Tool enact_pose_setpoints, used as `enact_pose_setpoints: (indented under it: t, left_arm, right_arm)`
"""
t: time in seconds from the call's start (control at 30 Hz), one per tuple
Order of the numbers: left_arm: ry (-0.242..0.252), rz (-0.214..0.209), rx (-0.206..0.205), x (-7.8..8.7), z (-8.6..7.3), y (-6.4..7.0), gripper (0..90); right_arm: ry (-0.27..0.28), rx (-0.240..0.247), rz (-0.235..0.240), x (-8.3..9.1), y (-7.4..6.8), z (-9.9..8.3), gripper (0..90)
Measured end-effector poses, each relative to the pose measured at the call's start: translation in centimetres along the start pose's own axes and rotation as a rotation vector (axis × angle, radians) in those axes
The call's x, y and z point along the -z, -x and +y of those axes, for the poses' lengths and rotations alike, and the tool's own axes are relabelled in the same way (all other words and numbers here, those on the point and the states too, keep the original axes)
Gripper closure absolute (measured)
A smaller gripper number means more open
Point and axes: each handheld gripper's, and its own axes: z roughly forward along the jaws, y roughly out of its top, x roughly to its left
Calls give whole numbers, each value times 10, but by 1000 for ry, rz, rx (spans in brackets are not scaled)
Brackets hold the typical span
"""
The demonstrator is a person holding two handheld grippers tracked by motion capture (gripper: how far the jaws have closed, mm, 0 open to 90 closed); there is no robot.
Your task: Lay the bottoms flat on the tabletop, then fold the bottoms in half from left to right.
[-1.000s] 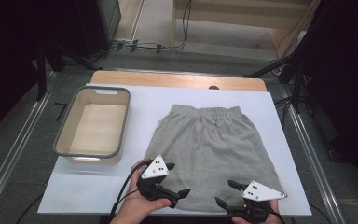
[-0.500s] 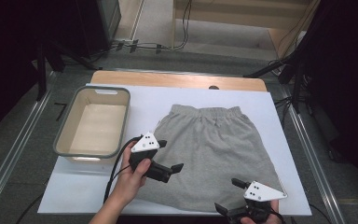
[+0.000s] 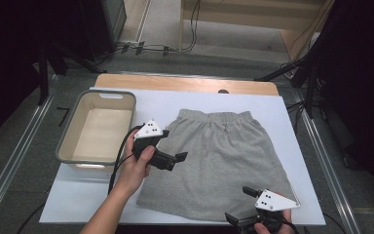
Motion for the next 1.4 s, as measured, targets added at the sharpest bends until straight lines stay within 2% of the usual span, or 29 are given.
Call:
enact_pose_setpoints:
  t: [0.47, 0.9, 1.0, 1.1, 1.13, 1.17, 1.2, 1.23, 1.27, 1.33, 1.4]
  left_arm:
    - [-10, 16, 5, -20, 27, -31, 0]
    - [-39, 40, 52, -47, 36, -58, 0]
    - [-53, 55, 72, -54, 34, -67, 0]
    - [-63, 48, 101, -60, 33, -78, 0]
    - [-66, 61, 106, -62, 33, -80, 0]
    - [-76, 113, 108, -65, 34, -82, 19]
    - [-92, 152, 114, -68, 35, -83, 100]
    - [-96, 162, 126, -70, 35, -85, 167]
    - [-106, 161, 137, -73, 35, -88, 171]
    - [-123, 190, 132, -80, 35, -92, 222]
    - [-131, 193, 136, -85, 35, -96, 260]
  right_arm:
    - [-7, 3, 3, -2, 1, -1, 0]
    - [-2, -5, 12, 0, 1, -1, 0]
    - [-1, 0, 15, -1, 1, -1, 0]
    - [-1, 2, 18, 0, 0, -1, 0]
    - [-4, -2, 18, 0, 0, -1, 0]
    - [-4, -3, 19, 0, 0, -2, 0]
    - [-5, -1, 20, 0, 1, -2, 0]
    - [-2, -3, 21, 0, 1, -2, 0]
    - [-3, -2, 20, 0, 1, -2, 0]
    - [-3, -5, 20, 0, 1, -2, 0]
    - [-3, -6, 19, 0, 1, -2, 0]
